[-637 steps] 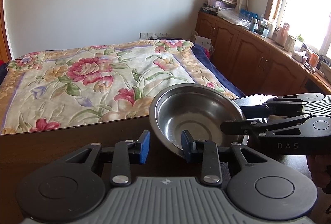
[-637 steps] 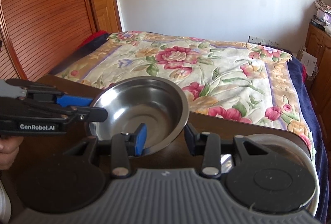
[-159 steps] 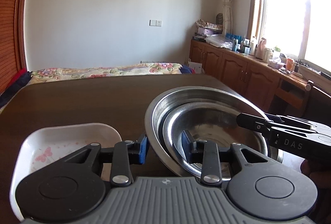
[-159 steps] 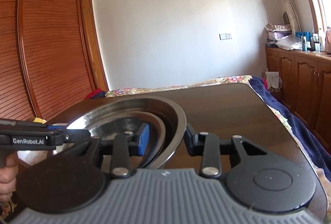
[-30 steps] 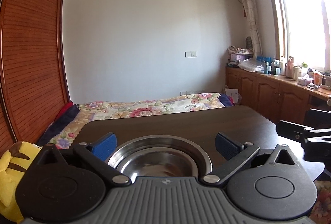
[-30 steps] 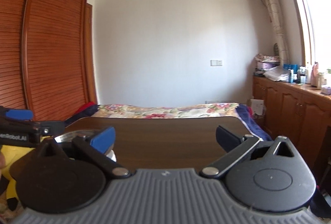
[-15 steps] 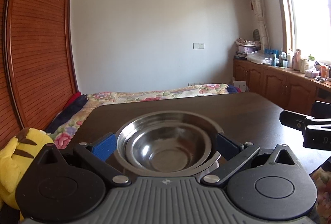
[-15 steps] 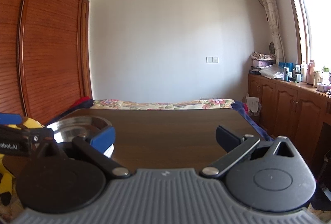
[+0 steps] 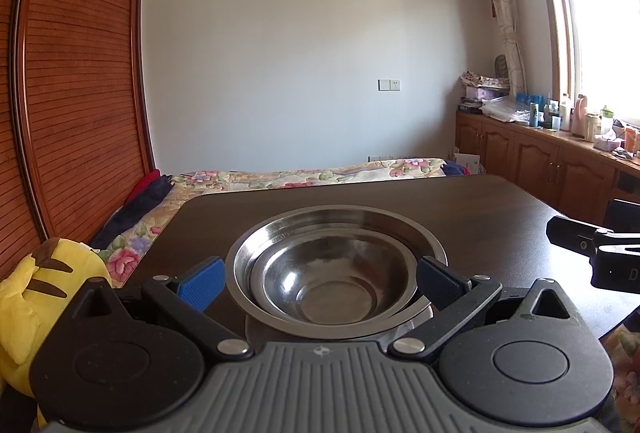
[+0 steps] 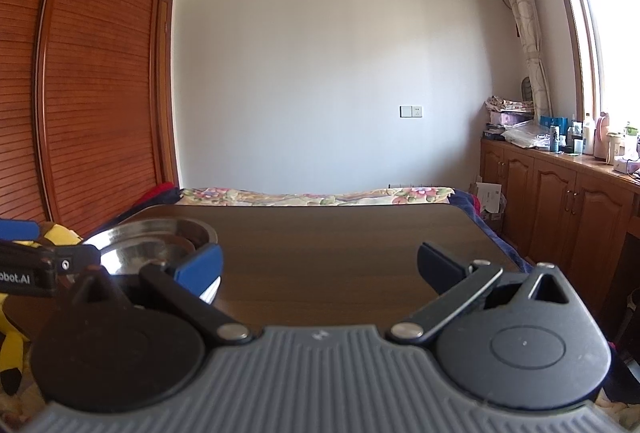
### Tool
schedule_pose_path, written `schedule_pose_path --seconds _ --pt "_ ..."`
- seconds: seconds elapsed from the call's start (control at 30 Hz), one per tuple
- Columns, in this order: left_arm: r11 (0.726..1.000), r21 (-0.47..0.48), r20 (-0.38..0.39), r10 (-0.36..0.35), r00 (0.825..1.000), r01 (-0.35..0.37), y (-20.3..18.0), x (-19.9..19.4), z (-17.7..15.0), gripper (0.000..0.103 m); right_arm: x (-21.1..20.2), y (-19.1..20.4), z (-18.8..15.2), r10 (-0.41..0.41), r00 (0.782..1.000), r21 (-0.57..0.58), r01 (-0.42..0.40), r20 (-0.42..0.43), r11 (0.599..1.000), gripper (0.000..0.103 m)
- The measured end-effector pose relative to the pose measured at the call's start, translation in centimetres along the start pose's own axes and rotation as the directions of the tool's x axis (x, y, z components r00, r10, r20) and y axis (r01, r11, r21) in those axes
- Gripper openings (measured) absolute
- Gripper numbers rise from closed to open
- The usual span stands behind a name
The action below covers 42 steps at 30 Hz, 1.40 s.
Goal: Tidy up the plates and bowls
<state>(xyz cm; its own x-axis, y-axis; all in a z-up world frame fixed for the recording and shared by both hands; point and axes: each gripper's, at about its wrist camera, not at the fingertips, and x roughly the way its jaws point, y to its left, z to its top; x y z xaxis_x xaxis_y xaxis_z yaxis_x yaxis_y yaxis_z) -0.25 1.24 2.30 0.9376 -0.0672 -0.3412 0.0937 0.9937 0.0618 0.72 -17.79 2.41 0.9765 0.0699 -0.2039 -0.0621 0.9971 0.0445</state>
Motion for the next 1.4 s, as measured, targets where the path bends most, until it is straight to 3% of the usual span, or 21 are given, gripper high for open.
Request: schedule_pose_path --seconds 1.4 --pt "1.000 0.002 -0.007 -0.004 1.000 0.004 -0.04 0.23 -0.27 0.103 0.35 0.45 0.19 0.001 1.000 0.000 -0.001 -0.010 1.000 0.103"
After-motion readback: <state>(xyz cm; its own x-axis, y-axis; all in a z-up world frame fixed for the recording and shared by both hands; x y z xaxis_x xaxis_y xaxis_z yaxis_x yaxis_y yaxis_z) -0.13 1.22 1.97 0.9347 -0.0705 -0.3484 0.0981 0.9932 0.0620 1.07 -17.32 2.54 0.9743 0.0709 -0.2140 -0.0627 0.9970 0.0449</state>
